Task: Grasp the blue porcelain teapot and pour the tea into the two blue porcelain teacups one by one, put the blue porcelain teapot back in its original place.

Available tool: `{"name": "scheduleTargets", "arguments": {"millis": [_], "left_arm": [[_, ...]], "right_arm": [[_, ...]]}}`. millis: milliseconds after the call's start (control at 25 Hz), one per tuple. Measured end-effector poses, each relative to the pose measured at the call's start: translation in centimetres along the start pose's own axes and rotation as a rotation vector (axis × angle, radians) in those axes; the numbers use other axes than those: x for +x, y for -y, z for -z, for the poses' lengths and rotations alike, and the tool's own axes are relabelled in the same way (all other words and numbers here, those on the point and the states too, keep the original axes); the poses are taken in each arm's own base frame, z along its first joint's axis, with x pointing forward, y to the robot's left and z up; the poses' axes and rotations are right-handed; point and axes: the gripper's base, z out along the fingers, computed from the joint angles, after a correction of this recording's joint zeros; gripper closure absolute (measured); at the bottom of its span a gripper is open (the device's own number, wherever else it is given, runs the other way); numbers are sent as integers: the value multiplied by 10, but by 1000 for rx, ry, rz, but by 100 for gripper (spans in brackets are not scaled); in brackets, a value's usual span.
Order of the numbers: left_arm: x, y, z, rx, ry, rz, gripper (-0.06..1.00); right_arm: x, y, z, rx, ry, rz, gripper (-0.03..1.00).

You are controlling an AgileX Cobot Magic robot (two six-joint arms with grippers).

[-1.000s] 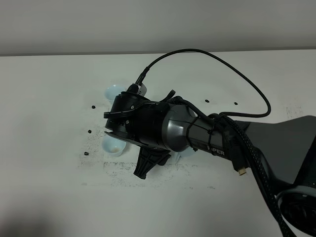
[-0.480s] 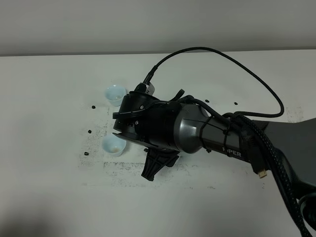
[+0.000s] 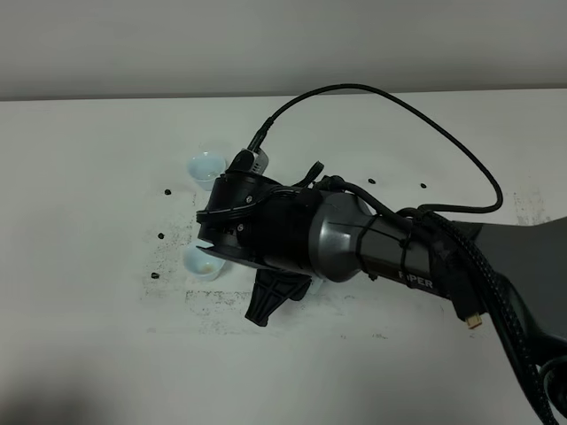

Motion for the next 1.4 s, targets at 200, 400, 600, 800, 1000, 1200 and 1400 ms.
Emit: {"name": "scheduleTargets", "arguments": {"millis": [200,400,600,800,1000,1200,1400], "left_arm": [[0,0,0,0,0,0,19],[0,0,0,0,0,0,19],[0,0,0,0,0,0,19],[0,0,0,0,0,0,19],[0,0,0,0,0,0,19],[0,0,0,0,0,0,19],[0,0,0,0,0,0,19]], "right_arm": [[-9,-2,0,-21,103,2,52],[-12,-2,-8,-18,110,7,52],[-11,2,-19,9,72,13,52],[-7,5,-21,33,19,14,52],[-1,3,-27,35,-16,26,52],[6,1,-30,50,-39,40,52],[8,2,-30,54,-58,30,52]]}}
